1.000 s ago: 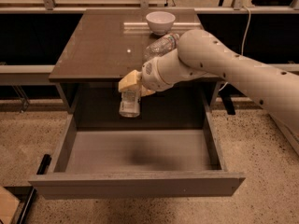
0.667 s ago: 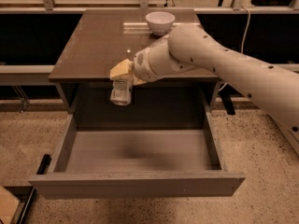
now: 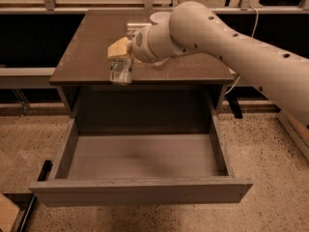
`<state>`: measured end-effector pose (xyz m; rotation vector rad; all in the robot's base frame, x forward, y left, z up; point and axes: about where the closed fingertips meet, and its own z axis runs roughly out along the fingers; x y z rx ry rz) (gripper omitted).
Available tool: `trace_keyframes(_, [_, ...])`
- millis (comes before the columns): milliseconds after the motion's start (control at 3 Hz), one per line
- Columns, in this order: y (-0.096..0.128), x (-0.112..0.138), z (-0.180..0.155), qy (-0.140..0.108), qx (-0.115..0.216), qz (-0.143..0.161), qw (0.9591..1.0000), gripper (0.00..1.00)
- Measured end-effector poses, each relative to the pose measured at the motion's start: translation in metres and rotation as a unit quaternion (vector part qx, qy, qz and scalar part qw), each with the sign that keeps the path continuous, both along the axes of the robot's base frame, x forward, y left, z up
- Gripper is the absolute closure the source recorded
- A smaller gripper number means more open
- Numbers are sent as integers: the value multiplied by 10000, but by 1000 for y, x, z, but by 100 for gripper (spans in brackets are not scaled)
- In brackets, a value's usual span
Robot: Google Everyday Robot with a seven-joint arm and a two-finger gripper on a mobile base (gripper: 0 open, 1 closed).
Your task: Pick 7up can from top drawer and place on counter
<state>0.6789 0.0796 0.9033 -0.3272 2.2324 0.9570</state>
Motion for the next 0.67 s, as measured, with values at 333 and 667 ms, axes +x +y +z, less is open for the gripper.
trace_keyframes(333, [7, 29, 34, -381, 41, 22, 9993, 100])
trace_keyframes(667, [18, 67, 43, -426, 140, 4, 9990, 100])
